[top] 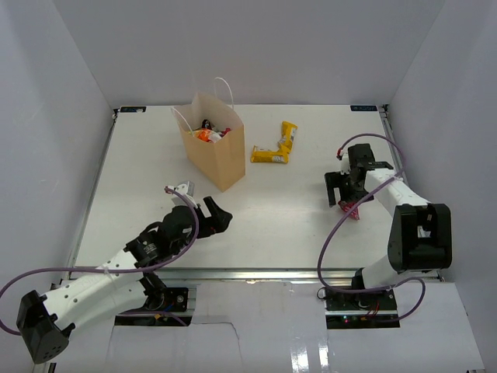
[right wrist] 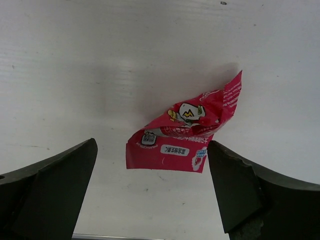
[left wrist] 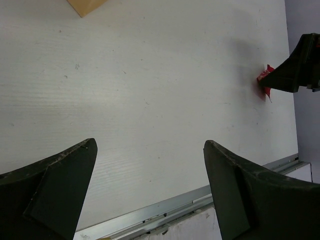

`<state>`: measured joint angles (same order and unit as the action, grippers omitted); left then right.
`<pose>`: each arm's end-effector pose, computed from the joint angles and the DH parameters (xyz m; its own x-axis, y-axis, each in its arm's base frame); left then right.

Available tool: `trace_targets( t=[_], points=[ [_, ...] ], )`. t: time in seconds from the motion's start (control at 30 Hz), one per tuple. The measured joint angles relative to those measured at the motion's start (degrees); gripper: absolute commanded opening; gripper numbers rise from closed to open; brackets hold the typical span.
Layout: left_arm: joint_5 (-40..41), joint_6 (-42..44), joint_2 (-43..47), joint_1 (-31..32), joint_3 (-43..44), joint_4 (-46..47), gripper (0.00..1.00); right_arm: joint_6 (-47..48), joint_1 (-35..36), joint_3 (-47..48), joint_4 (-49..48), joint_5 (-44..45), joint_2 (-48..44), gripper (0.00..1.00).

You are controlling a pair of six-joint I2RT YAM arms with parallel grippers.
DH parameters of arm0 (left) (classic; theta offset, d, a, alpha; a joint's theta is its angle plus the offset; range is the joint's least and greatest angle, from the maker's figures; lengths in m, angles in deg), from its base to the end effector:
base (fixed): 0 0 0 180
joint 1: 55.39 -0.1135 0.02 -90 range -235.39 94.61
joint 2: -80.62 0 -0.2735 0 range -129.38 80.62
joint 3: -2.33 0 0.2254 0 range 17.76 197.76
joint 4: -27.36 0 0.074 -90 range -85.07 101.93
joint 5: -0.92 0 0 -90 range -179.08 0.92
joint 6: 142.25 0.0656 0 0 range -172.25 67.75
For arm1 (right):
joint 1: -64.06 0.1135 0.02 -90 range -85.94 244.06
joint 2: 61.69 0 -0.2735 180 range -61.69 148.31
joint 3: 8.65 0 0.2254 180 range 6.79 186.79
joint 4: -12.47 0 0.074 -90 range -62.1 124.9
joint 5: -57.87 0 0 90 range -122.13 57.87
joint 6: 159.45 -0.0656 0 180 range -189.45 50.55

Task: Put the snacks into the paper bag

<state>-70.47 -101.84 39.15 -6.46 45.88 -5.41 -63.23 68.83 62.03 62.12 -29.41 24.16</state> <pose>0.1192 -0.1049 0.2333 -0.6241 -0.3822 -0.6815 0.0910 0.8307 -0.5492 0.2764 0.0199 0.2010 -0.8897 -0.1828 -0.4183 -0.1603 0.9831 -0.0888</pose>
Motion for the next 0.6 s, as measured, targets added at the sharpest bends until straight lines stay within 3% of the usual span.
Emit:
trace_targets(
  t=[0.23,0.33,0.4,0.43,0.6],
  points=[
    [-1.86,-2.10,1.90,0.00,-1.07,0.26,0.98,-7.39,-0.92,1.16,-1.90,2.43,5.33,0.75],
    [-2.03,-3.23,3.63,0.00,-1.86,0.22,0.98,-8.55,-1.31,1.01,-3.13,3.17,5.84,0.62],
    [-2.05,-3.80,4.37,0.00,-2.16,0.22,0.98,-8.83,-1.46,0.48,-4.50,3.32,5.81,0.47],
    [-2.03,-3.96,4.48,0.00,-2.16,0.20,0.98,-8.96,-1.46,0.07,-5.18,3.28,5.81,0.47],
    [-2.16,-4.07,2.86,0.00,-2.14,0.26,0.98,-7.58,-1.77,-2.19,-6.93,2.45,3.76,0.25]
  ],
)
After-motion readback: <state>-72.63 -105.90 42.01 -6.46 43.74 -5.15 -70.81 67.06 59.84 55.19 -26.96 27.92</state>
